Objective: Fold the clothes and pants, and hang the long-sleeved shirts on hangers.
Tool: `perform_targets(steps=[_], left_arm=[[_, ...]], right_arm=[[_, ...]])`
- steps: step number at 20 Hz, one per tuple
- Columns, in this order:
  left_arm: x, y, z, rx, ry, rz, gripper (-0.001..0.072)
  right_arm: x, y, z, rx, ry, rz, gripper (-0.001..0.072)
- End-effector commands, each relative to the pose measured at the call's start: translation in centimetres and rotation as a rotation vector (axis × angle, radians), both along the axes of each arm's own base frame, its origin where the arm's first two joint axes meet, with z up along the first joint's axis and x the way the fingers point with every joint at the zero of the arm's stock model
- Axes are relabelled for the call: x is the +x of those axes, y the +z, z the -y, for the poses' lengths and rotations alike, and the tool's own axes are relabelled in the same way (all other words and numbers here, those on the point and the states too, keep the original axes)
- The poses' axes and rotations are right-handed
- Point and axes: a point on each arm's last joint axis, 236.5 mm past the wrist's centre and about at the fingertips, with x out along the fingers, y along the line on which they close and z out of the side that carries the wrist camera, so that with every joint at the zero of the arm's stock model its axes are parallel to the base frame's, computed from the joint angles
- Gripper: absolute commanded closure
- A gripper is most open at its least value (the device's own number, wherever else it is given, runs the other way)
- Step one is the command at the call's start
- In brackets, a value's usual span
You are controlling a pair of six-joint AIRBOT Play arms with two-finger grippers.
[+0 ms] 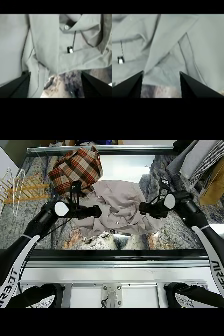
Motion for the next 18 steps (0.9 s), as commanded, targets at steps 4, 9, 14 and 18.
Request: perform_targets(steps=[4,9,14,18], left_arm=[[3.1,-1.5,-0.8,0.206,-0.038,-0.037,0.0055],[4.2,-2.6,-0.3,0.215,-0.043,-0.061,0.0056],[4.0,-4.2,-0.3,0.227,-0.048,-0.101,0.0056],[3.3,-5.3,1.1,0.232,-0.074,-0.118,0.0056]], right_arm=[[4.2,-5.6,-0.6,-0.046,-0.034,-0.055,0.0224],[4.6,-9.0,-0.7,-0.078,-0.031,-0.164,0.0224],[3.1,-10.2,0.8,-0.153,-0.013,-0.238,0.0483],[3.4,-8.4,0.5,-0.158,0.043,-0.191,0.0698]])
